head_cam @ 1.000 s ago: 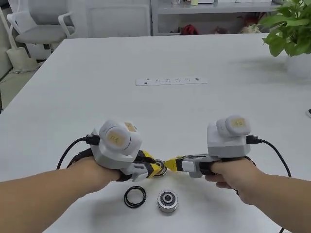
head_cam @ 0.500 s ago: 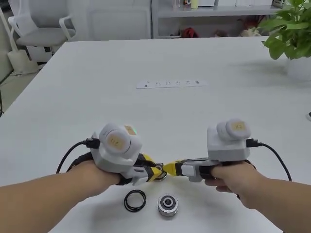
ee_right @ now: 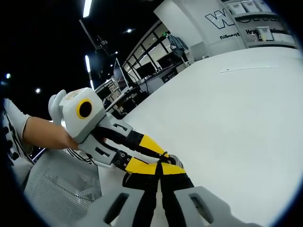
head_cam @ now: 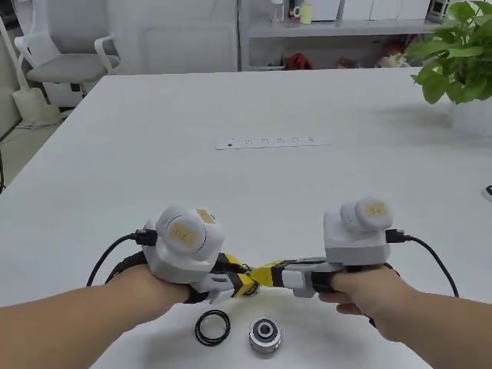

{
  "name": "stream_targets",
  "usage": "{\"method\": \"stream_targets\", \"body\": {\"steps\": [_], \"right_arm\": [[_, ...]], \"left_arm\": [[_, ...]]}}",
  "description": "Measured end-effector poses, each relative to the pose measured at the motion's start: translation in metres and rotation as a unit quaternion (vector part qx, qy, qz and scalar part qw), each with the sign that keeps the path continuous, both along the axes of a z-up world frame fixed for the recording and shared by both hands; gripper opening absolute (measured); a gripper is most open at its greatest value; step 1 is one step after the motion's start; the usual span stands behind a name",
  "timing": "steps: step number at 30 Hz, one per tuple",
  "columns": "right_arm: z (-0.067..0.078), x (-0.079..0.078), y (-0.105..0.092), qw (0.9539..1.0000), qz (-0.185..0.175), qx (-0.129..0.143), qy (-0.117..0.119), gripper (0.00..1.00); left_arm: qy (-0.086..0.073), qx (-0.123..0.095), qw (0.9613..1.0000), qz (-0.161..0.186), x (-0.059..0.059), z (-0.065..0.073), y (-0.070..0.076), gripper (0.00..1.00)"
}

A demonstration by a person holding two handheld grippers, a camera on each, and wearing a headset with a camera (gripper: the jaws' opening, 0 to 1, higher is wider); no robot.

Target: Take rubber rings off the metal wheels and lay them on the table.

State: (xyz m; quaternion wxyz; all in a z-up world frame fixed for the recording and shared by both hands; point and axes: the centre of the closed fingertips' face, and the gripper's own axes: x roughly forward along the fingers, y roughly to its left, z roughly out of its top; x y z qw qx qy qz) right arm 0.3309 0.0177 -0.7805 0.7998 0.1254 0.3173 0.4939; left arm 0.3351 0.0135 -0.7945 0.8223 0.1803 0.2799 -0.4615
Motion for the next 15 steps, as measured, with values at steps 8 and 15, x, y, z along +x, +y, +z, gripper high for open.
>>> {"method": "stream_targets", "body": {"steps": [8, 15], "right_arm": [[-0.0033, 0.0007, -0.0040, 1.0000, -0.002, -0.004, 0.002, 0.00], [-0.0009, -0.0021, -0.0024, 1.0000, 0.001, 0.003, 0.009, 0.00]], "left_arm": [[-0.009, 0.004, 0.9999, -0.002, -0.0013, 0.0007, -0.0006, 0.14], [-0.006, 0.005, 1.0000, -0.002, -0.0003, 0.0033, 0.0028, 0.20]]}}
